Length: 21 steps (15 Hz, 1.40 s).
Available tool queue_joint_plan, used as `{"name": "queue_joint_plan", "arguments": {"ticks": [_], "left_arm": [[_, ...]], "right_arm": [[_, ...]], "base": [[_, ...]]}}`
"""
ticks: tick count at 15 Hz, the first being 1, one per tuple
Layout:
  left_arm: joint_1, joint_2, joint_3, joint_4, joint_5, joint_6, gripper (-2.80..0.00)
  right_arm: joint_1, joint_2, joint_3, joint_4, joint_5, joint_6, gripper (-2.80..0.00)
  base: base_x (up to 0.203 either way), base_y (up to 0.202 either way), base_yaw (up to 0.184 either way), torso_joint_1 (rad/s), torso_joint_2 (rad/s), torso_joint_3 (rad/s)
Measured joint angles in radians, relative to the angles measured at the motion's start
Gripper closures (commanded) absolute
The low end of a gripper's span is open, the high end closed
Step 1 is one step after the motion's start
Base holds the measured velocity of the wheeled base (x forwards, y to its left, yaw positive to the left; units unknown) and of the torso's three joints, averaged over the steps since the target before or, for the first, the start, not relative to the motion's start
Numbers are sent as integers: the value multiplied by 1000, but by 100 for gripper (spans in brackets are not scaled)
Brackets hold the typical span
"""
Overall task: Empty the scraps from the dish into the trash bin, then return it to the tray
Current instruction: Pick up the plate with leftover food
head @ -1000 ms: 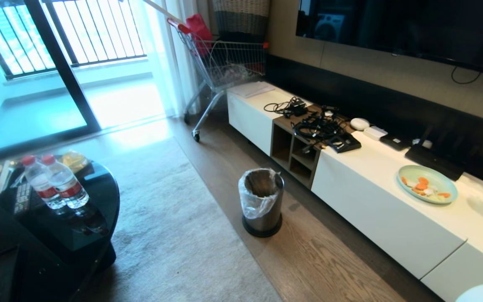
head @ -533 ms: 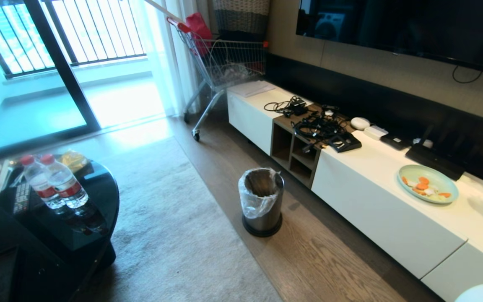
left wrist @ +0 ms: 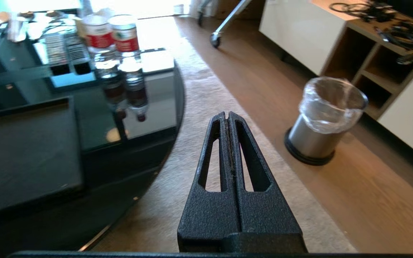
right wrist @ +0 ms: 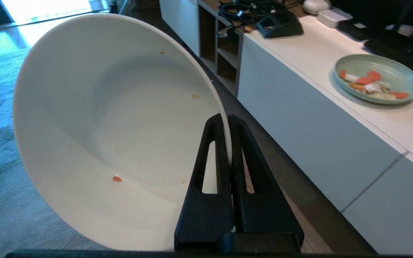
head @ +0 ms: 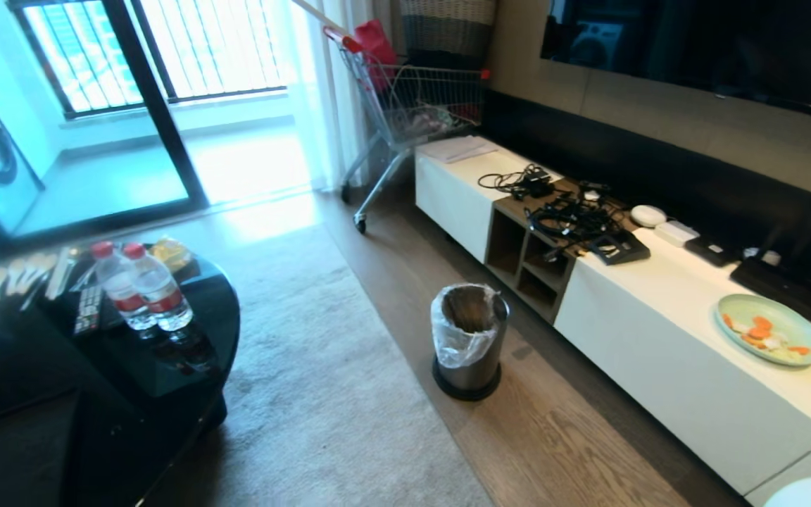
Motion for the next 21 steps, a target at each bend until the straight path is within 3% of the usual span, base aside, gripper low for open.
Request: {"name": "queue_joint_plan", "arguments": {"ticks": [21], "left_arm": [[0, 0, 0, 0, 0, 1, 0]], "right_arm": [[0, 0, 0, -2, 0, 0, 0]], "base": [[-1, -10, 168, 3, 1, 2]]}}
